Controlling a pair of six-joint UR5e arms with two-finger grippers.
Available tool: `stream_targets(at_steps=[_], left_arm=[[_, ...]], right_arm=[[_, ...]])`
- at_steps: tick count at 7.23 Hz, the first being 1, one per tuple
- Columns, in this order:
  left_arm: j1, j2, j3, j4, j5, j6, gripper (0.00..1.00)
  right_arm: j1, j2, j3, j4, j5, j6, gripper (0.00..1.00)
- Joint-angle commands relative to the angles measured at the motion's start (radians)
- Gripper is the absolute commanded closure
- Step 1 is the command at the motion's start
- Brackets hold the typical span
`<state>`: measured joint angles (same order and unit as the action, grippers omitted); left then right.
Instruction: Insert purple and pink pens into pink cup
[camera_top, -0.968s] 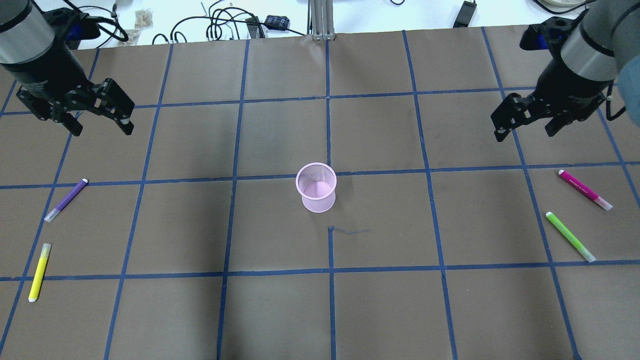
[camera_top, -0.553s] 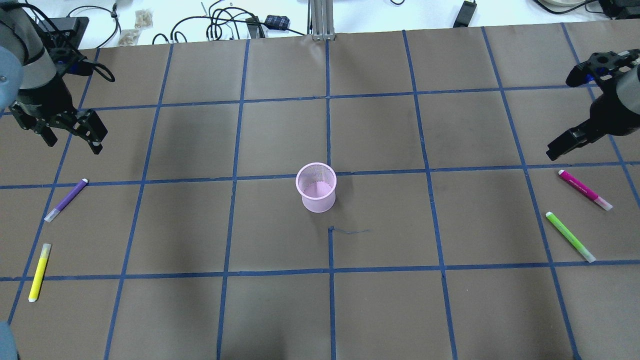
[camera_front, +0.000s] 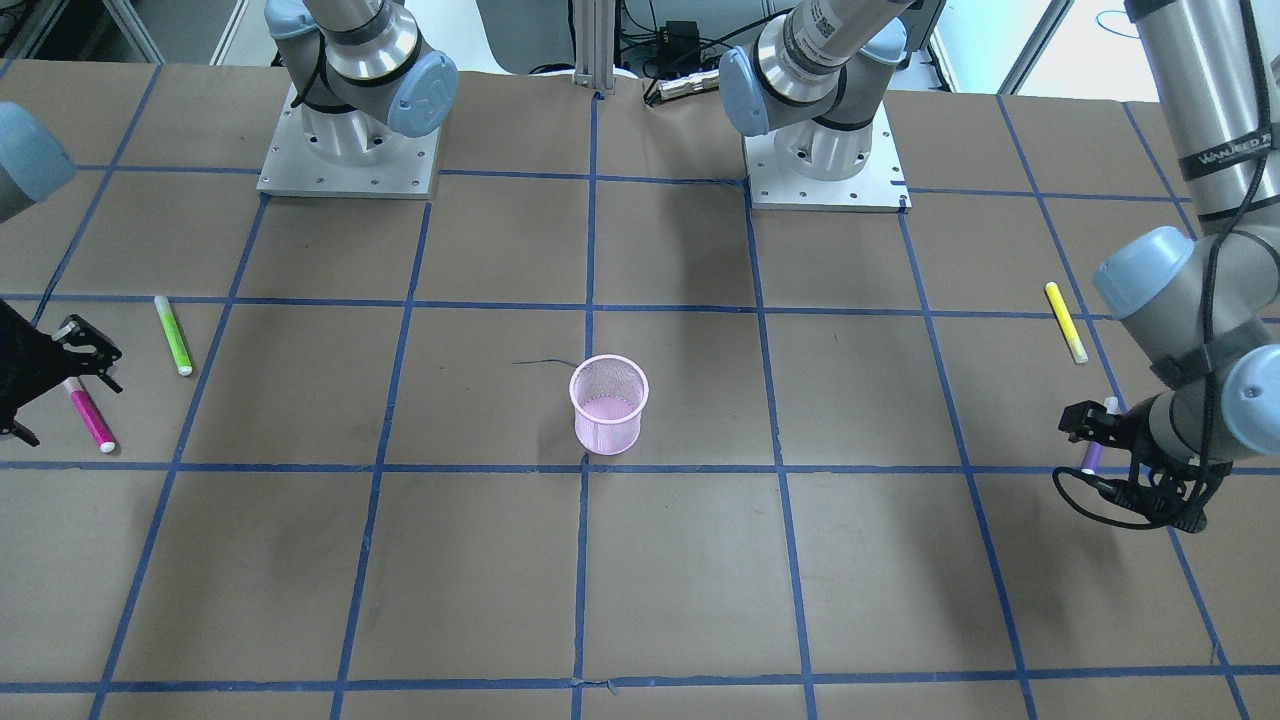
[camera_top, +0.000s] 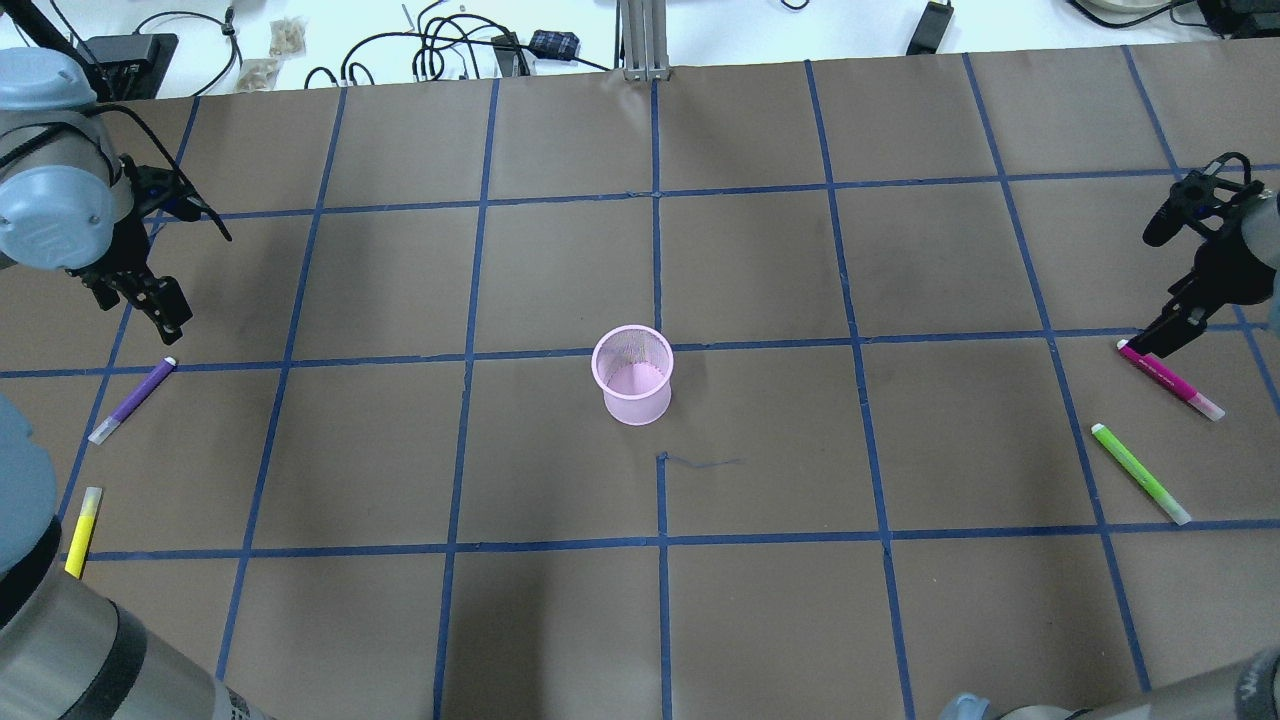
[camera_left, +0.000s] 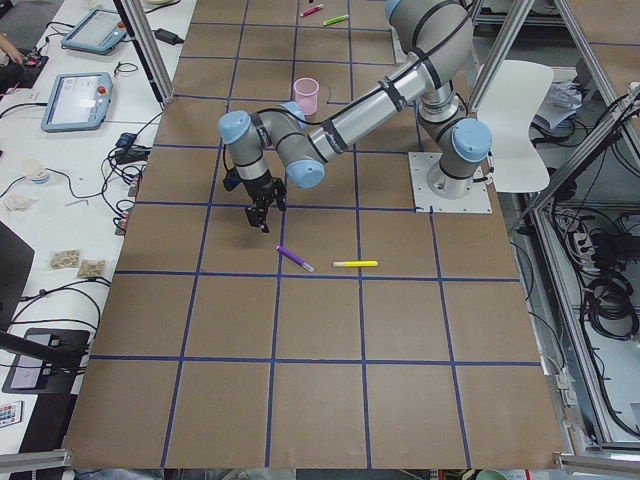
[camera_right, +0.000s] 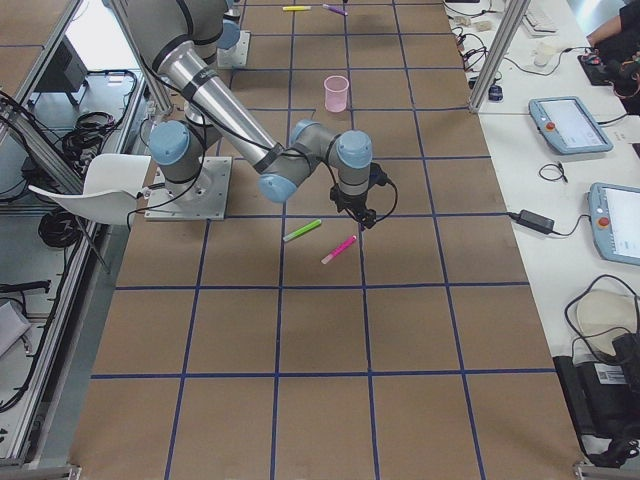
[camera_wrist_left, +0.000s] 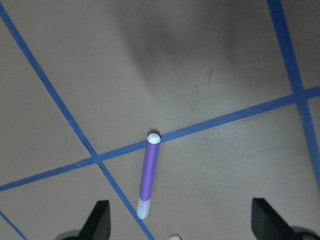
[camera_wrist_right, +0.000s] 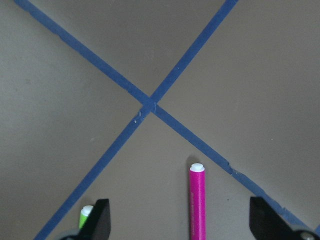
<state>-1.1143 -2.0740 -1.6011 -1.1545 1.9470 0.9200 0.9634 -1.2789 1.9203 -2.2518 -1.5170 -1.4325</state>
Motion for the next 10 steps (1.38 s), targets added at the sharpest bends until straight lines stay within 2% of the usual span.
stream_targets(at_steps=[1, 3, 4, 5, 6, 8, 9, 10], left_arm=[[0.019, -0.066, -0.003, 0.025, 0.016, 0.084, 0.00], [0.019, -0.092, -0.008, 0.025, 0.010, 0.109, 0.00], [0.022, -0.093, -0.017, 0.035, 0.012, 0.111, 0.00], [0.024, -0.095, -0.017, 0.042, 0.012, 0.117, 0.05], [0.027, -0.100, -0.019, 0.044, 0.009, 0.115, 0.12], [0.027, -0.106, -0.023, 0.082, 0.010, 0.118, 0.14], [0.028, -0.110, -0.025, 0.084, 0.012, 0.118, 0.14], [0.028, -0.110, -0.025, 0.085, 0.012, 0.118, 0.18]], right_arm=[[-0.003, 0.123, -0.079, 0.009, -0.015, -0.069, 0.02], [-0.003, 0.133, -0.069, 0.021, -0.015, -0.060, 0.05], [-0.003, 0.135, -0.049, 0.014, -0.015, -0.060, 0.11], [-0.003, 0.135, -0.028, 0.006, -0.017, -0.062, 0.11], [-0.003, 0.135, -0.023, 0.002, -0.017, -0.062, 0.26], [-0.003, 0.133, -0.023, -0.003, -0.035, -0.069, 0.86], [-0.003, 0.132, -0.023, 0.000, -0.048, -0.069, 1.00], [-0.003, 0.128, -0.023, 0.018, -0.049, -0.069, 1.00]])
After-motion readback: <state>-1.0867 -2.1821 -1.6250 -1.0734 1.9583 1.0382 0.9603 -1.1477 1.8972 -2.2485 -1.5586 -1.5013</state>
